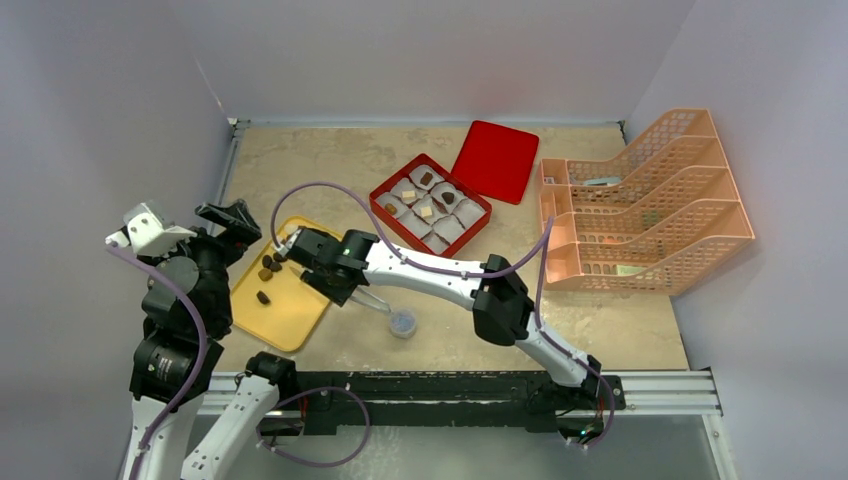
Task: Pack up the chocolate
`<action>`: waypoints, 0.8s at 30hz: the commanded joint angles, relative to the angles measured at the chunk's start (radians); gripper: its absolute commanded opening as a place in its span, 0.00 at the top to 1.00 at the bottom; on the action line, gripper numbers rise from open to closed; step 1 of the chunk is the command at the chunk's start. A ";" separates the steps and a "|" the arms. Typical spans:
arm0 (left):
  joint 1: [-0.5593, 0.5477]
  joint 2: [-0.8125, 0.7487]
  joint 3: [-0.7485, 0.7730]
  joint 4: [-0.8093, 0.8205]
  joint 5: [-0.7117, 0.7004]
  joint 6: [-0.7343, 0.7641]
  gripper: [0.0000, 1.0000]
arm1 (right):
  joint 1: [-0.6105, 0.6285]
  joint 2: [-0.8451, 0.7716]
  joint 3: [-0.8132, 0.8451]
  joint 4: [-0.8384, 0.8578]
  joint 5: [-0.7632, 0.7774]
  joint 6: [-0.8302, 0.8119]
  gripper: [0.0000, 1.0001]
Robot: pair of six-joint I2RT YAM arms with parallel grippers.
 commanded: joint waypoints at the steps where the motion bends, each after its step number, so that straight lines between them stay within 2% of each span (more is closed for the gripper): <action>1: 0.003 0.008 0.041 0.027 0.011 -0.013 0.12 | 0.006 -0.077 0.027 -0.037 0.016 0.021 0.53; 10: 0.003 0.011 0.050 0.027 0.018 -0.013 0.12 | 0.008 -0.054 0.038 -0.023 -0.065 0.006 0.54; 24: 0.003 0.012 0.041 0.024 0.023 -0.024 0.12 | 0.009 -0.008 0.064 0.019 -0.040 -0.033 0.53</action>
